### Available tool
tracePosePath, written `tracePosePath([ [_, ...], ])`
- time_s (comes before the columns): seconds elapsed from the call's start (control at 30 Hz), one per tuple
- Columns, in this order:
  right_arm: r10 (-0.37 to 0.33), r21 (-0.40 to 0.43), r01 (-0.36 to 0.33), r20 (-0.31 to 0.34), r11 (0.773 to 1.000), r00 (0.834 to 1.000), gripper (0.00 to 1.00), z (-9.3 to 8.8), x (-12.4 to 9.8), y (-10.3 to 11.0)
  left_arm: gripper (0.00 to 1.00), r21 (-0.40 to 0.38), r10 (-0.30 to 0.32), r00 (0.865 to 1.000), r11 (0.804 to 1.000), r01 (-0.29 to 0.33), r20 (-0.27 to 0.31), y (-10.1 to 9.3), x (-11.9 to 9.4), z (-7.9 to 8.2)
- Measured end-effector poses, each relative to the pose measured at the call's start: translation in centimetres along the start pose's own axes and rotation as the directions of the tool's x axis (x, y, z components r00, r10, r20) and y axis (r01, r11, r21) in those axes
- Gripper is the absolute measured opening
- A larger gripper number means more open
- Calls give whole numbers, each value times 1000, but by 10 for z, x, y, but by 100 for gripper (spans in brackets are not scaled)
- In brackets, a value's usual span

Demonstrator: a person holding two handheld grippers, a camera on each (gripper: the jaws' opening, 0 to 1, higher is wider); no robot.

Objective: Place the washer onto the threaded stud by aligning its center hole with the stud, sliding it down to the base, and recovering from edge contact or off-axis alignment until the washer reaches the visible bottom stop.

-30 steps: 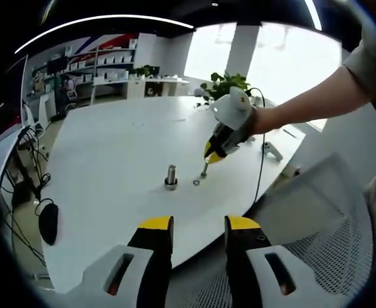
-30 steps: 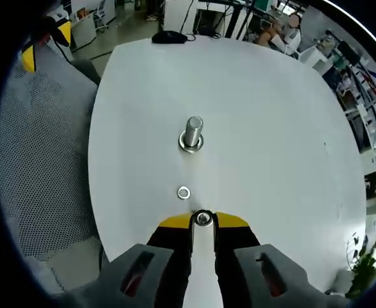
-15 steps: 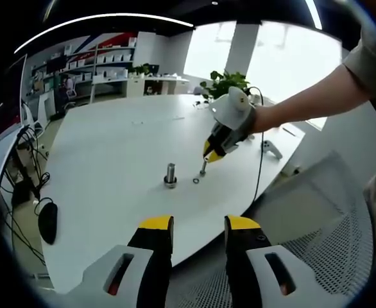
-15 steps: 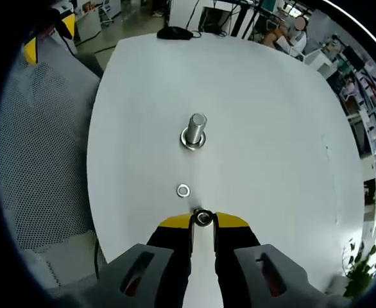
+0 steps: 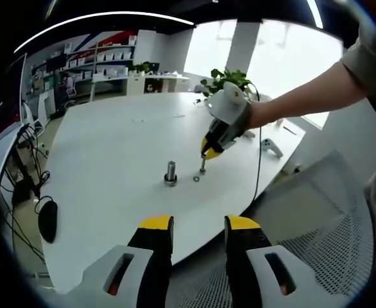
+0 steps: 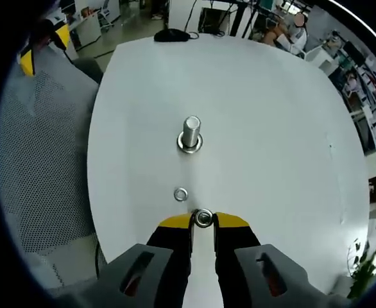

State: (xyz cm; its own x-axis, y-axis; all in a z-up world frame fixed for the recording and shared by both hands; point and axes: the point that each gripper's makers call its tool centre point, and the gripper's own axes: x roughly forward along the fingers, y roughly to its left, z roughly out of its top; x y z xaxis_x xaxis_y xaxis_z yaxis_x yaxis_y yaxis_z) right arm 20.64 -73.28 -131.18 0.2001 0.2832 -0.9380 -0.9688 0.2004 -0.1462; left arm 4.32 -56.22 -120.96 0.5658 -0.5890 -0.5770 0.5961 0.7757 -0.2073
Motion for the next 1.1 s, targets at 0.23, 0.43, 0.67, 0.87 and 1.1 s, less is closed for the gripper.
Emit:
tracePosePath([
  [0.23, 2, 12, -2, 15, 1000, 1000, 13, 1, -4, 0, 30, 4, -1, 1000, 1000, 1, -6, 0, 1, -1],
  [0.43, 12, 24, -12, 18, 1000, 1000, 13, -1, -2, 1, 30, 5, 2, 1000, 1000, -2, -12, 0, 0, -2],
  [0.67, 22, 9, -23, 14, 1000, 1000, 3, -1, -4, 4, 30, 5, 3, 1000, 1000, -3, -14, 0, 1, -2],
  [0.87, 21, 11, -21, -17, 1000, 1000, 4, -10, 4, 1, 30, 6, 0, 1000, 1000, 0, -9, 0, 1, -1],
  [1.1, -28, 179, 13, 80, 984, 996, 5, -2, -8, -12, 30, 1, 4, 1000, 1000, -4, -8, 1, 0, -1],
])
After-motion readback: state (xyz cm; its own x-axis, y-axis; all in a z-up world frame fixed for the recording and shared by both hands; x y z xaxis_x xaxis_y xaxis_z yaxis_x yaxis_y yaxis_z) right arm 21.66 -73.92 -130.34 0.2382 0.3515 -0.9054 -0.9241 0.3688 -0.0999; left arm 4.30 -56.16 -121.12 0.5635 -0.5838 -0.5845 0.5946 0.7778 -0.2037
